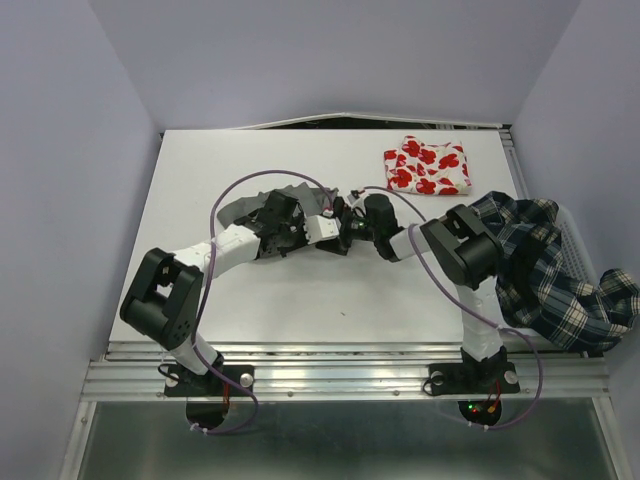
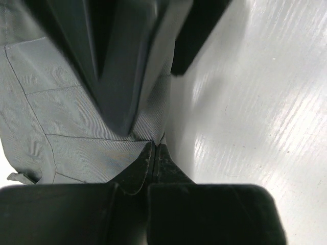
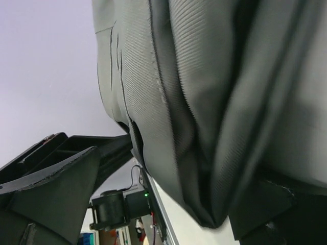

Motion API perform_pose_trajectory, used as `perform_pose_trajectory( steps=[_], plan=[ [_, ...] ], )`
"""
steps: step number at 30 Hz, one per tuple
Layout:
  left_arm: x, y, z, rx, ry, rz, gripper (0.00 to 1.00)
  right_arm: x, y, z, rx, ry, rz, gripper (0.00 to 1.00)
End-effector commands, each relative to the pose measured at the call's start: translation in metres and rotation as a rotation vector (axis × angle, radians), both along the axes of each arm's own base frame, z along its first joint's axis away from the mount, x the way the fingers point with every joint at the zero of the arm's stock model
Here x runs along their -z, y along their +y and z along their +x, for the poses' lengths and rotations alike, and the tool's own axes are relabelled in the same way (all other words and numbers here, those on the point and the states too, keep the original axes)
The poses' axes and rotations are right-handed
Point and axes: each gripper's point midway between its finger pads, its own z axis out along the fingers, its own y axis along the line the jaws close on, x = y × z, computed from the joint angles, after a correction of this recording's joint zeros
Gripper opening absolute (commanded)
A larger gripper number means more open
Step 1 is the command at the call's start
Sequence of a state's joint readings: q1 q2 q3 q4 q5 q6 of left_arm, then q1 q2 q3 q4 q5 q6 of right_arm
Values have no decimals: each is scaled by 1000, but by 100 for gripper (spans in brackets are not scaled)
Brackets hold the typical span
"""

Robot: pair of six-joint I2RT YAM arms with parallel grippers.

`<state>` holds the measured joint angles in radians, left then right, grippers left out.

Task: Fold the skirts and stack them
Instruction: Neatly place the folded skirt to the corner

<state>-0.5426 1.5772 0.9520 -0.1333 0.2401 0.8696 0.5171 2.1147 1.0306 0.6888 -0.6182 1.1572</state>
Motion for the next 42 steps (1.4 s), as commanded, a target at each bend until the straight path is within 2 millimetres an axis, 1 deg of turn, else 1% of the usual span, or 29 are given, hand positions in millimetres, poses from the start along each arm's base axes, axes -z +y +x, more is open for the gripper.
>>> perform_pose_trajectory(
  steps=[1, 2, 3, 5, 11, 12, 15, 17, 18, 19, 20, 21, 23, 24, 27, 28, 29, 30, 31, 32, 33, 34, 35, 36, 37, 38, 39, 40, 42],
  plan=[
    [-35, -15, 8, 27, -56, -83, 0, 8, 27, -3, 17, 9, 43, 100],
    [-34, -15, 8, 28, -55, -83, 0, 16, 32, -6, 11, 17, 43, 100],
    [-35, -15, 8, 28, -55, -83, 0, 14, 33, -1, 23, 0, 53, 100],
    [-34, -16, 7, 38, -56, -82, 0, 23, 37, -1, 27, 14, 48, 100],
    [-32, -20, 5, 60, -41, -97, 0, 33, 43, 15, 110, -26, 34, 100],
    [-31, -20, 5, 63, -39, -95, 0, 41, 43, 17, 116, -18, 25, 99],
    [-31, -21, 5, 68, -39, -94, 0, 47, 53, 11, 95, -26, 22, 95],
    [-31, -22, 5, 81, -41, -94, 0, 54, 51, 15, 114, -38, 1, 93],
    [-31, -22, 4, 83, -40, -91, 0, 57, 55, 11, 106, -40, -2, 89],
    [-31, -22, 4, 85, -40, -91, 0, 58, 57, 11, 94, -43, 5, 75],
    [-30, -21, 4, 88, -37, -85, 0, 64, 57, 10, 92, -38, 1, 71],
    [-30, -21, 3, 89, -38, -85, 0, 64, 60, 7, 83, -45, 8, 61],
    [-27, -19, 2, 92, -35, -78, 0, 65, 61, 7, 77, -62, 11, 52],
    [-26, -18, 1, 91, -33, -73, 0, 63, 63, 8, 63, -80, 13, 45],
    [-26, -17, -2, 89, -32, -74, 0, 50, 67, 12, 47, -134, 21, 38],
    [-30, -16, -2, 80, -40, -80, 1, 45, 68, 13, 34, -174, 17, 31],
    [-33, -14, -1, 65, -47, -81, 9, 35, 68, 22, 39, -211, 23, 27],
    [-41, -13, -1, 52, -60, -92, 15, 25, 69, 26, 38, -241, 19, 22],
    [-47, -12, -2, 37, -63, -104, 23, 20, 65, 33, 42, -293, -2, 14],
    [-58, -10, -5, 33, -73, -118, 38, 11, 62, 44, 64, -330, -13, 10],
    [-64, -8, -7, 26, -78, -127, 42, 4, 62, 46, 63, -352, -28, 8],
    [-73, -7, -8, 12, -83, -148, 46, -1, 55, 56, 76, -394, -51, 8],
    [-84, -5, -15, 14, -82, -166, 49, -3, 50, 63, 85, -399, -68, 6],
    [-90, -4, -19, 15, -78, -173, 50, -4, 46, 68, 95, -407, -79, 1],
    [-101, -6, -21, 13, -75, -202, 51, -9, 37, 78, 107, -430, -91, 1],
    [-110, -4, -27, 7, -71, -218, 55, -12, 32, 84, 114, -445, -99, 1],
    [-115, -4, -30, 0, -66, -235, 55, -12, 28, 88, 115, -450, -117, 1],
    [-122, -4, -32, -20, -54, -268, 56, -17, 22, 93, 105, -498, -140, 1],
    [-133, 0, -36, -46, -45, -304, 57, -29, 23, 98, 86, -552, -173, 1]
  ],
)
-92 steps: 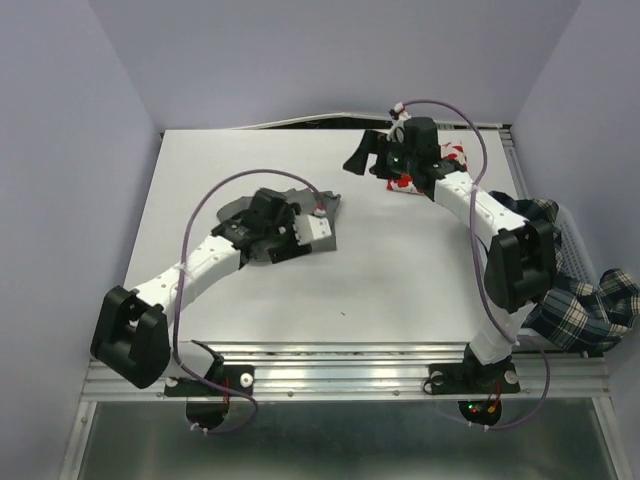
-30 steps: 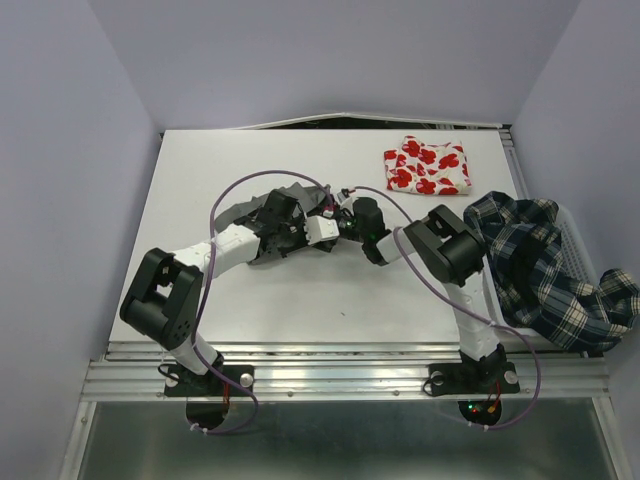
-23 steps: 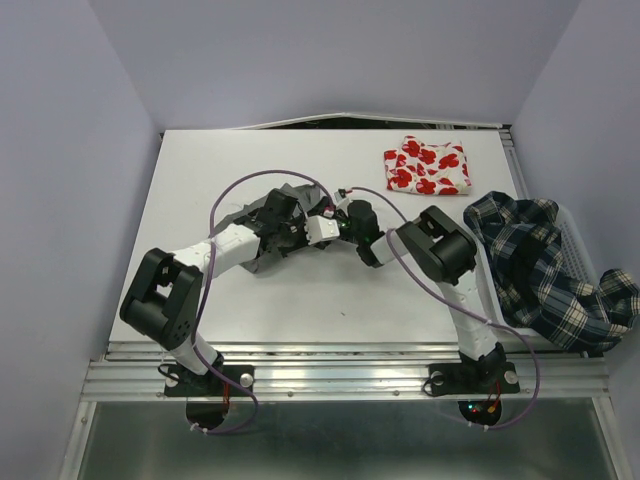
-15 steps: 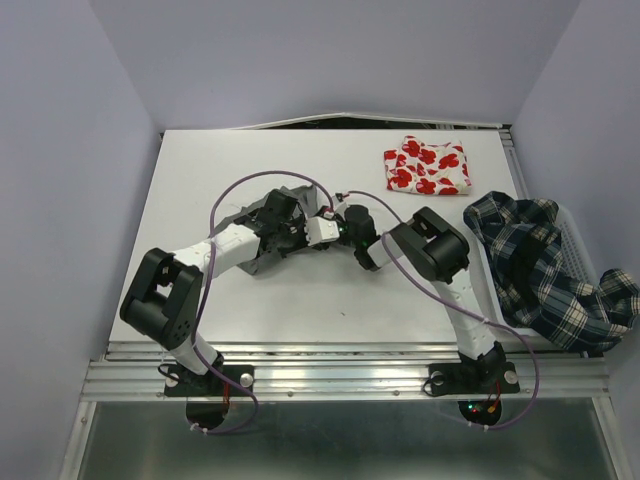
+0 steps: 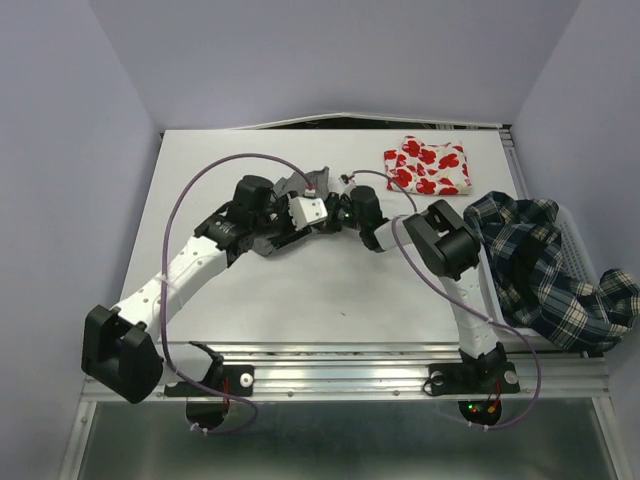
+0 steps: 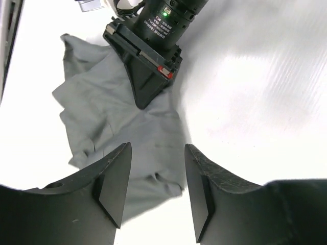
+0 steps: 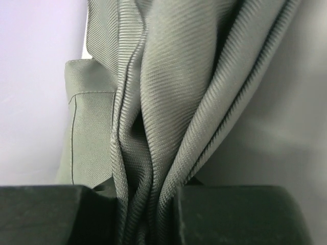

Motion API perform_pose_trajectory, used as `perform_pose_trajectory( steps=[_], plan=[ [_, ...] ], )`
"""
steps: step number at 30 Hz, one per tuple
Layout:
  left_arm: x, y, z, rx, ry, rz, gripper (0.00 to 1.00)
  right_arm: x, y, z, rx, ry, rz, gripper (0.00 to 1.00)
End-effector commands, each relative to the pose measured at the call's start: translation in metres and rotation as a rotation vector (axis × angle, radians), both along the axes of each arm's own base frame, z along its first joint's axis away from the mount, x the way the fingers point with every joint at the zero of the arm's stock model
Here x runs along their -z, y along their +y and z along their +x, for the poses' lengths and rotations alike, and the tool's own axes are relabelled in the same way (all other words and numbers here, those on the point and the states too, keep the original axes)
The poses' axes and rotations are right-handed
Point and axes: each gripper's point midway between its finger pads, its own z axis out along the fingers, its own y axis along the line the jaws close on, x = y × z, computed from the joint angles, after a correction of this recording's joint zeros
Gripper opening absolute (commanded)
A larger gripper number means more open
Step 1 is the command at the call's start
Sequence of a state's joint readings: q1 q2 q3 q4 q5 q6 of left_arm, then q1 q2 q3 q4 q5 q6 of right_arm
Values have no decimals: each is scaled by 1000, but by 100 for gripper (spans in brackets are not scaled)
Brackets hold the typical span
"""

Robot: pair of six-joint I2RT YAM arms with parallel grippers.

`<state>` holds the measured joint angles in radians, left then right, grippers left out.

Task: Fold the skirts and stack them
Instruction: Neatly place the folded skirt to the corner

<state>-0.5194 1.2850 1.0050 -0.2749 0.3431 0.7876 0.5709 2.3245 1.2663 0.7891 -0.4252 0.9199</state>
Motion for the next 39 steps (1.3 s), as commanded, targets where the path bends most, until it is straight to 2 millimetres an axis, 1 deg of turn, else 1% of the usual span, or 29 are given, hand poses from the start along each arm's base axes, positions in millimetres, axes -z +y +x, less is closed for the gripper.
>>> perform_pose_trajectory(
  steps=[1, 2, 3, 4, 5, 6, 7, 8, 12, 14, 15, 16, 18, 19, 22, 24, 25, 27, 28, 29, 30, 31, 32, 33, 34, 35, 36, 38, 39],
  plan=[
    [-30, 2, -12, -45, 58, -118, 58, -56, -16, 36, 10, -279, -121, 1],
    [-34, 3, -12, -54, 66, -137, 57, -64, -16, 39, 6, -305, -140, 1],
    [-36, 9, -8, -93, 81, -157, 58, -75, -16, 41, 7, -337, -154, 1],
    [-37, 11, -7, -106, 85, -167, 58, -76, -18, 43, 6, -348, -183, 1],
    [-38, 13, -5, -115, 91, -174, 58, -89, -20, 50, 11, -420, -220, 1],
    [-37, 17, -2, -137, 96, -179, 58, -92, -22, 54, 17, -443, -246, 1],
    [-37, 18, 0, -149, 98, -183, 58, -90, -32, 60, 26, -460, -296, 1],
    [-38, 20, 2, -158, 97, -186, 58, -95, -33, 65, 37, -481, -315, 1],
    [-41, 23, 8, -178, 81, -190, 58, -110, -69, 87, 95, -535, -415, 1],
    [-42, 23, 11, -182, 74, -192, 58, -122, -82, 94, 109, -581, -452, 1],
    [-42, 23, 11, -181, 73, -192, 59, -122, -87, 96, 105, -581, -468, 1],
    [-43, 23, 13, -182, 69, -193, 59, -127, -97, 102, 112, -600, -488, 1],
    [-43, 22, 15, -184, 72, -191, 59, -132, -110, 109, 128, -611, -510, 1],
    [-45, 22, 16, -184, 70, -193, 60, -135, -121, 116, 141, -619, -532, 1],
    [-45, 22, 19, -187, 66, -191, 60, -152, -142, 128, 177, -662, -575, 1],
    [-44, 22, 19, -185, 64, -186, 60, -158, -150, 133, 181, -684, -597, 1],
    [-43, 22, 19, -184, 64, -183, 60, -164, -150, 134, 171, -710, -612, 1],
    [-43, 22, 20, -181, 59, -182, 60, -168, -161, 140, 182, -714, -626, 1],
    [-44, 22, 20, -180, 60, -180, 60, -169, -161, 141, 168, -741, -646, 1],
    [-44, 21, 21, -180, 59, -181, 60, -178, -166, 147, 185, -754, -647, 1],
    [-44, 21, 21, -179, 59, -179, 60, -180, -174, 152, 199, -755, -652, 1],
    [-44, 21, 22, -179, 58, -178, 60, -178, -172, 154, 196, -755, -652, 1],
    [-44, 21, 22, -179, 57, -180, 60, -188, -180, 161, 217, -767, -652, 1],
    [-44, 21, 22, -177, 58, -179, 60, -193, -179, 163, 221, -777, -645, 1],
    [-43, 21, 21, -175, 61, -178, 60, -193, -192, 171, 238, -774, -652, 1],
    [-43, 21, 22, -177, 60, -177, 60, -196, -191, 172, 235, -781, -647, 1],
    [-42, 22, 21, -178, 63, -173, 60, -207, -199, 178, 254, -796, -645, 1],
    [-41, 22, 21, -175, 63, -169, 61, -211, -212, 184, 270, -799, -650, 1],
    [-40, 22, 21, -175, 64, -167, 61, -218, -222, 188, 285, -802, -647, 1]
  ],
)
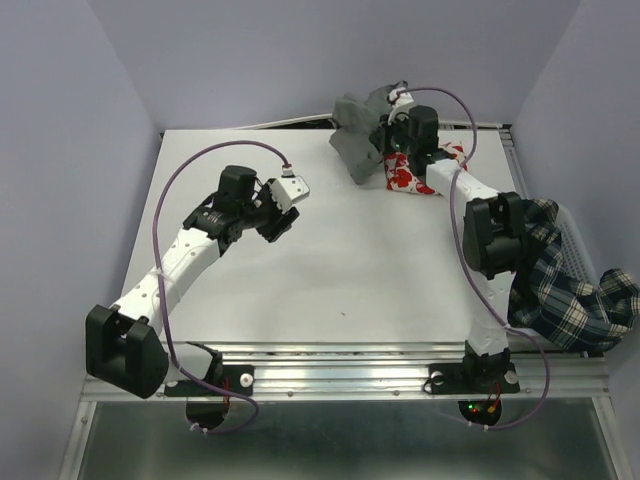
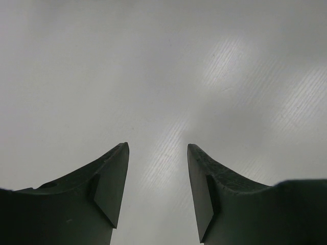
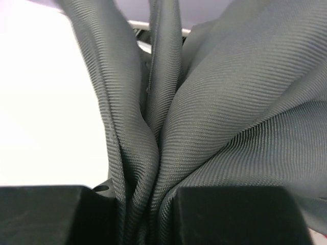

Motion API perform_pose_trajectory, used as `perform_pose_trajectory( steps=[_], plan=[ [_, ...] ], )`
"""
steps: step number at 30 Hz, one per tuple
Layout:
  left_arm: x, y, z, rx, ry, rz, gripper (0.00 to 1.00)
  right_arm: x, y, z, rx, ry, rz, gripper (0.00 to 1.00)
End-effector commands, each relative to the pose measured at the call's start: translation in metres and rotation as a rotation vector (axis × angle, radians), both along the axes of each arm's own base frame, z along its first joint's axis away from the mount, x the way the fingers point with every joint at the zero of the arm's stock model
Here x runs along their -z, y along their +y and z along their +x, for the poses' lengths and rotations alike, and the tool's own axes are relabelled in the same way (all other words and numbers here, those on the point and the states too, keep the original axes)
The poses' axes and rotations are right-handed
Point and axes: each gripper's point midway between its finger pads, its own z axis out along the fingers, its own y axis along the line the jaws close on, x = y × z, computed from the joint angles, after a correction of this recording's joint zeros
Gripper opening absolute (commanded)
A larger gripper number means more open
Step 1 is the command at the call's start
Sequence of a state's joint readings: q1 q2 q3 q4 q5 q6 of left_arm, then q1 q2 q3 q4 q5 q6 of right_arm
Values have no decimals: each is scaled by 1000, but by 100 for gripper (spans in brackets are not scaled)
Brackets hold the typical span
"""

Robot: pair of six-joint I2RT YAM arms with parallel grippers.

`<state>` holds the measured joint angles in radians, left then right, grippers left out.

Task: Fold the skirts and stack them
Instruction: Neatly place the folded skirt to the corner

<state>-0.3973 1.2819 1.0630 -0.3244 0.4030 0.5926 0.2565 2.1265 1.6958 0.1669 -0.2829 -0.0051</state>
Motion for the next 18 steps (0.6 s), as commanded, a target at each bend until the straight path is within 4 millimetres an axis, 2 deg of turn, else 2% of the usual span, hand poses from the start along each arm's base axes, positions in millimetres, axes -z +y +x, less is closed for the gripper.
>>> perform_pose_trajectory(
  steps=[1, 2, 5, 6, 7, 8, 9, 10, 11, 12, 13, 14, 15, 16, 18],
  plan=[
    [-23, -4, 9, 10, -64, -22, 61, -74, -30, 23, 31, -177, 25, 1],
    [-23, -4, 9, 10, -63, -21, 61, -77, -43, 27, 50, -181, 29, 1],
    [-23, -6, 10, 13, -57, -25, 60, -84, -64, 30, 81, -181, 46, 1],
    [-21, -6, 11, 15, -53, -21, 60, -89, -79, 31, 111, -172, 77, 1],
    [-21, -6, 12, 15, -51, -20, 60, -88, -87, 31, 123, -162, 88, 1],
    [-23, -7, 13, 16, -55, -21, 60, -79, -95, 29, 142, -127, 112, 1],
    [-22, -7, 13, 15, -53, -19, 61, -77, -112, 28, 170, -112, 128, 1],
    [-23, -7, 14, 17, -55, -19, 61, -70, -121, 26, 194, -74, 170, 1],
    [-23, -7, 14, 17, -54, -16, 60, -49, -129, 21, 211, -18, 188, 1],
    [-22, -7, 15, 15, -52, -16, 61, -39, -136, 18, 224, 21, 213, 1],
    [-21, -7, 15, 15, -48, -15, 61, -25, -154, 14, 266, 85, 264, 1],
    [-21, -7, 15, 15, -48, -15, 60, -15, -158, 9, 269, 128, 295, 1],
    [-20, -7, 15, 15, -46, -10, 61, 6, -164, 1, 284, 190, 320, 1],
    [-19, -6, 15, 14, -45, -10, 60, 16, -177, -3, 321, 234, 368, 1],
    [-19, -7, 15, 15, -42, -9, 61, 35, -187, -12, 344, 296, 405, 1]
  ],
)
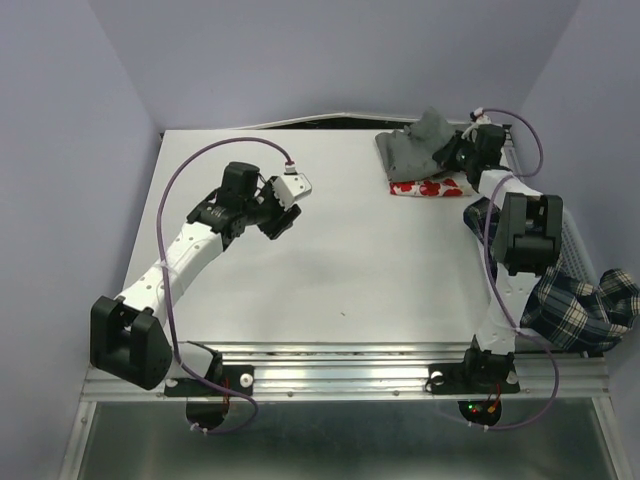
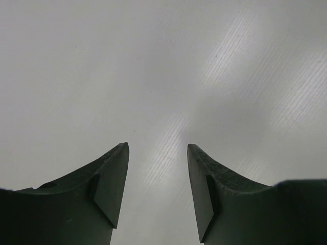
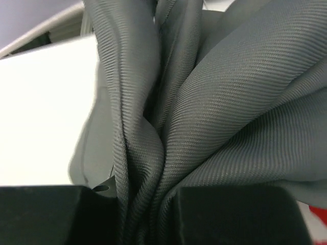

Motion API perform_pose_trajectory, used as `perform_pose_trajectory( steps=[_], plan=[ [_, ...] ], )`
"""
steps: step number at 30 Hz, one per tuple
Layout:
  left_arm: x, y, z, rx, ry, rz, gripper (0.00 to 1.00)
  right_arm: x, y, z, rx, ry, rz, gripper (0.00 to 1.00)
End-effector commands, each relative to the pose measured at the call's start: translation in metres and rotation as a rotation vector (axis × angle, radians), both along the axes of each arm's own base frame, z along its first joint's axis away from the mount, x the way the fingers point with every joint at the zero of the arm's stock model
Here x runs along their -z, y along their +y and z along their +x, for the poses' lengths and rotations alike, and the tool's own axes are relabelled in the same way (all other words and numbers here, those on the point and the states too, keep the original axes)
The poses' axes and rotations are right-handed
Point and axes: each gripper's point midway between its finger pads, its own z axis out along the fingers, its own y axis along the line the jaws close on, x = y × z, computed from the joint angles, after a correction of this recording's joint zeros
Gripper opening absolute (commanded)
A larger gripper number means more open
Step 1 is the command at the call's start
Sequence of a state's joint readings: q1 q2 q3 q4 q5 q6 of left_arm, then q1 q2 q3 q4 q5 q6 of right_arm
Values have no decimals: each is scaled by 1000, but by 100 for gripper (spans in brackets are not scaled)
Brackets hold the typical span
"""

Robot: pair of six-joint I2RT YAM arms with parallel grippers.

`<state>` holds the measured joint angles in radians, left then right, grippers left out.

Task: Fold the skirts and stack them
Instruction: Neatly place the folded skirt to the corner

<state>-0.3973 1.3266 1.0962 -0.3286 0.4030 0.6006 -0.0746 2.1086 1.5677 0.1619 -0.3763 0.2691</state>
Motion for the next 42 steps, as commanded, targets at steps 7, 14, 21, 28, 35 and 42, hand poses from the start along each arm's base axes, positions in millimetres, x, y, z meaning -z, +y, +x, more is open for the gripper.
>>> perform_pose_trajectory(
  steps=[7, 14, 21, 28, 35, 42],
  plan=[
    [-20, -4, 10, 14, -40, -9, 61, 38, -36, -28, 91, 216, 236, 16],
    [-18, -5, 11, 14, -36, -10, 61, 12, -54, -36, 189, 261, 203, 82],
    [-15, -9, 15, 5, -6, -27, 61, -61, -105, -23, 397, 157, 18, 100],
    [-10, -12, 16, -2, 22, -50, 61, -94, -121, -15, 410, 59, -103, 99],
    [-3, -17, 19, -1, 49, -70, 61, -88, -63, 3, 164, 23, -93, 79],
    [1, -21, 27, -10, 58, -99, 61, 8, -79, 21, 194, 213, -147, 78]
  ],
)
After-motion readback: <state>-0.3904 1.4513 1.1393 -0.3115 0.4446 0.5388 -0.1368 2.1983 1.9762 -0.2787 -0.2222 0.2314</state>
